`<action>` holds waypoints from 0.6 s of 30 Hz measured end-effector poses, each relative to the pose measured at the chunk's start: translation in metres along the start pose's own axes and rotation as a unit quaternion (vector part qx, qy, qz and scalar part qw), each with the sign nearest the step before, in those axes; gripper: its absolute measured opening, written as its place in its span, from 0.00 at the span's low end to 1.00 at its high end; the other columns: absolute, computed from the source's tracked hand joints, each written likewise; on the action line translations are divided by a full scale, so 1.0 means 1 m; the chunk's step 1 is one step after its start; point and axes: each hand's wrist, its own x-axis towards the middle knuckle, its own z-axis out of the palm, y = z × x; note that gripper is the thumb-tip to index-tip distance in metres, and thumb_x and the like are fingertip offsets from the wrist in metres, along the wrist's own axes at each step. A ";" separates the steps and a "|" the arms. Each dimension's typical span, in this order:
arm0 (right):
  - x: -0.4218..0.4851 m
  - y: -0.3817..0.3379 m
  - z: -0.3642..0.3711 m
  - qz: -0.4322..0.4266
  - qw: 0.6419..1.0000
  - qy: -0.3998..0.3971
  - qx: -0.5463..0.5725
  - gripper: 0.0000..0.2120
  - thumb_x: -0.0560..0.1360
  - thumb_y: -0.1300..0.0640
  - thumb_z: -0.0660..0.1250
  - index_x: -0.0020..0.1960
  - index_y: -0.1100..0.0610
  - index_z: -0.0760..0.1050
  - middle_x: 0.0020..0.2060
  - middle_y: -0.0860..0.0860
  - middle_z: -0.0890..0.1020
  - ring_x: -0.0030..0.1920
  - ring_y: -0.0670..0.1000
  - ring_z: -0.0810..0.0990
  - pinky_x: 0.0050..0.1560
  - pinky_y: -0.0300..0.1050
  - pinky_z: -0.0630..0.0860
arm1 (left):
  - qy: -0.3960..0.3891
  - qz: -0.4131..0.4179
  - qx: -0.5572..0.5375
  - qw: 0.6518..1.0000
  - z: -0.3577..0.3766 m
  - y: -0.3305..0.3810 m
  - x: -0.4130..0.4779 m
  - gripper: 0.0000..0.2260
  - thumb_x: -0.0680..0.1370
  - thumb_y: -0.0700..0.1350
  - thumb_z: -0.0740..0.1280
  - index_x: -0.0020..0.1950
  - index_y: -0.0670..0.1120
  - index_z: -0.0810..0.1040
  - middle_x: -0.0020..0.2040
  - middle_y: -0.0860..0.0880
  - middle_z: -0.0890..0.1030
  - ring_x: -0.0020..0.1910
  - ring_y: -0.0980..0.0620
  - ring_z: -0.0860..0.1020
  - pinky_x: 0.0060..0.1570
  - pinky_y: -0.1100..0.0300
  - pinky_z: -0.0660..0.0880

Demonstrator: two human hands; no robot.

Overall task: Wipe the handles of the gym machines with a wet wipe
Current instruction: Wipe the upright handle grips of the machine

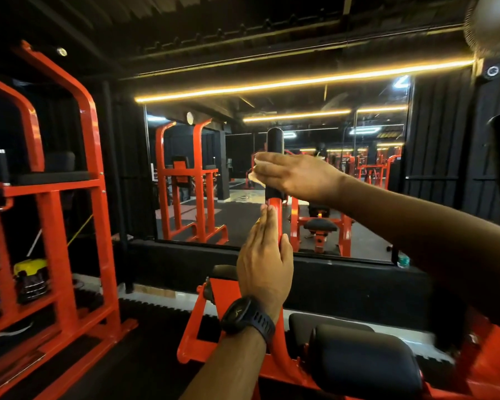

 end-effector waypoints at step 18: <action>0.018 -0.036 0.007 0.373 0.905 0.109 0.172 0.32 0.77 0.60 0.69 0.77 0.62 0.61 0.75 0.60 0.67 0.75 0.60 0.63 0.72 0.55 0.66 | -0.007 -0.011 0.002 1.000 -0.001 0.001 0.002 0.28 0.83 0.48 0.63 0.80 0.49 0.57 0.78 0.50 0.64 0.75 0.51 0.66 0.71 0.54 0.67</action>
